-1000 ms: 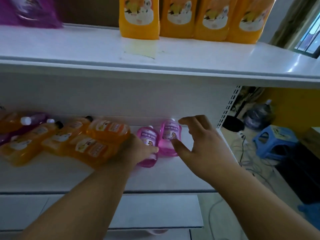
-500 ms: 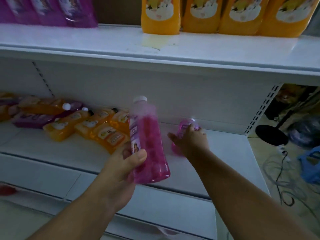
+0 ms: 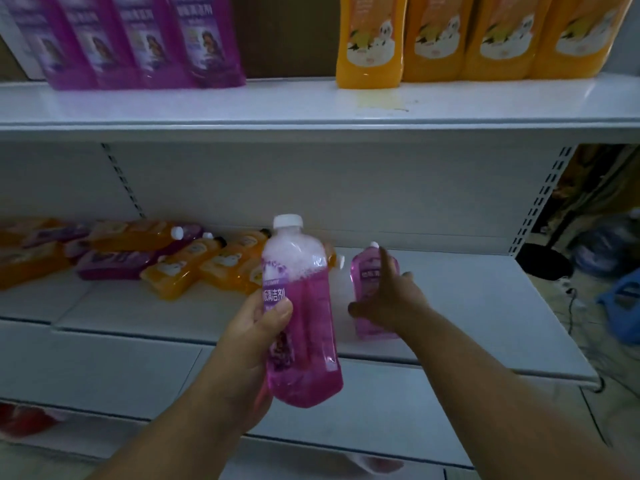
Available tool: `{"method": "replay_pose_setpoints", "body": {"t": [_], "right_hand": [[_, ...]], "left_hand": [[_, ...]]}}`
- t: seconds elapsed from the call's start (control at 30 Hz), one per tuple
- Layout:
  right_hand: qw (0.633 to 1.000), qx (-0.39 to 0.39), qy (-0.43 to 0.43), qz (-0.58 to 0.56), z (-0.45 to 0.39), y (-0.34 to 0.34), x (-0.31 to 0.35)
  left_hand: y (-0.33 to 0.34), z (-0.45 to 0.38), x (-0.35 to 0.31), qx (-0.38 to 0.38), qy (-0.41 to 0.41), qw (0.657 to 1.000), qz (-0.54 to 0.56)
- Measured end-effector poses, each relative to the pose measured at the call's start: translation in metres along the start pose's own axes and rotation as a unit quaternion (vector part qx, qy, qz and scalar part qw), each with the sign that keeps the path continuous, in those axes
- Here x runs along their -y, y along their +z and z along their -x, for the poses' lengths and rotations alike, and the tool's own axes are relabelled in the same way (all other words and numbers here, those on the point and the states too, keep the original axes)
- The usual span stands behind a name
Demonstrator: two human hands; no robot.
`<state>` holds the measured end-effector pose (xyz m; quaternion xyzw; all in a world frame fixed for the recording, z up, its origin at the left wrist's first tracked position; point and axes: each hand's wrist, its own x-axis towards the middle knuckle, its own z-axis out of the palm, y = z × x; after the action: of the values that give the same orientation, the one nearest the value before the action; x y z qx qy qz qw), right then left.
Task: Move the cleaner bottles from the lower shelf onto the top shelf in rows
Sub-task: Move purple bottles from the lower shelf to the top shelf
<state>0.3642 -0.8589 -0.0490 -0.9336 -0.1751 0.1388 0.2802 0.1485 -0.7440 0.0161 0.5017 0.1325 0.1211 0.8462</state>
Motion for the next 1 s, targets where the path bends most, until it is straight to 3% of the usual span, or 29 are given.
{"method": "replay_pose_setpoints", "body": {"t": [0.3, 0.63, 0.8, 1.0], "right_hand": [[0.953, -0.170, -0.141, -0.206, 0.139, 0.046, 0.115], [0.869, -0.255, -0.297, -0.303, 0.217, 0.001, 0.231], [0.837, -0.263, -0.356, -0.321, 0.212, -0.042, 0.266], [0.810, -0.368, -0.382, -0.250, 0.186, -0.088, 0.295]], "left_hand": [[-0.089, 0.078, -0.081, 0.049, 0.087, 0.994, -0.054], [-0.120, 0.109, -0.180, 0.015, 0.234, 0.966, -0.107], [-0.102, 0.102, -0.227, 0.009, 0.274, 0.953, -0.131], [-0.081, 0.066, -0.279, -0.015, 0.307, 0.931, -0.198]]}}
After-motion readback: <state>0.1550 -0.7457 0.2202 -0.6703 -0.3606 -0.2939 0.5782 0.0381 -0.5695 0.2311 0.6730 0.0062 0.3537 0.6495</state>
